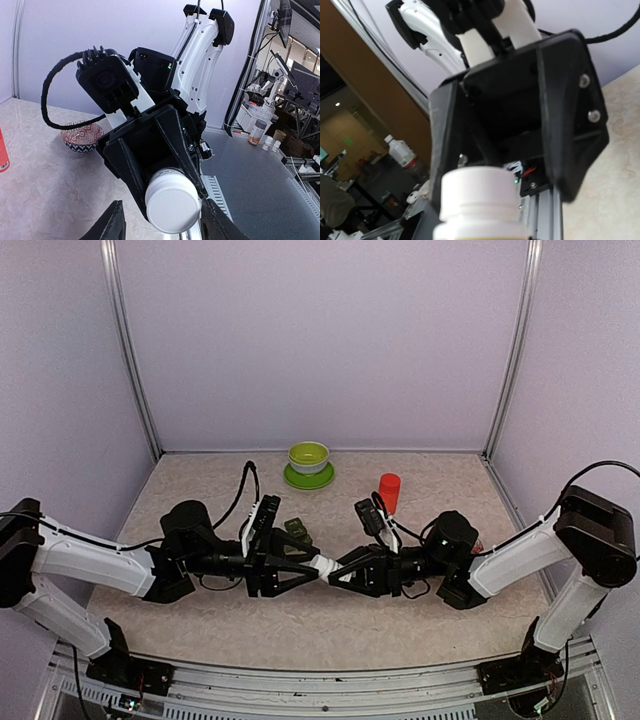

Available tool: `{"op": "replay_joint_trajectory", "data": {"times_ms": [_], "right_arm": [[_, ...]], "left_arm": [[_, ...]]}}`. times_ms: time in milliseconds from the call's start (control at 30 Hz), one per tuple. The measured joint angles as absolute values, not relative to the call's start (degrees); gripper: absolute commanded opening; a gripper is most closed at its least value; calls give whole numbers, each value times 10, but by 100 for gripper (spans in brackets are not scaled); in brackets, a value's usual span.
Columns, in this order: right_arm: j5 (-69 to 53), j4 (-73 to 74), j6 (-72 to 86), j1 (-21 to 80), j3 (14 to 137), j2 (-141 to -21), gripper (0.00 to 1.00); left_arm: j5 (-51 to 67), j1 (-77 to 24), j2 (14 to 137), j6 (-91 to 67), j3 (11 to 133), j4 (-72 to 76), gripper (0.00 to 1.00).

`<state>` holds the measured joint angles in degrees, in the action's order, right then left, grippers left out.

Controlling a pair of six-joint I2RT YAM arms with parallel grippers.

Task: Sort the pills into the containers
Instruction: Unscrew the lid of the pill bottle from the pill bottle.

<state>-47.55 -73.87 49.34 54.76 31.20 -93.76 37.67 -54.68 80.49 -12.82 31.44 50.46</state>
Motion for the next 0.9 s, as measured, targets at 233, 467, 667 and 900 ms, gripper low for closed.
{"op": "replay_joint_trajectory", "data": {"times_ms": [233,467,667,900], "right_arm": [[-488,-767,519,548,312,-954,19],[-490,-768,523,547,312,-955,19],[-492,-766,523,548,316,-956,19],[-493,-766,521,548,321,-959,19]], "left_arm": [[387,-543,804,-132,306,533,39],[395,-543,804,-130,307,534,32],[399,-543,804,-128,307,533,36],[399,-543,804,-129,307,533,22]]}}
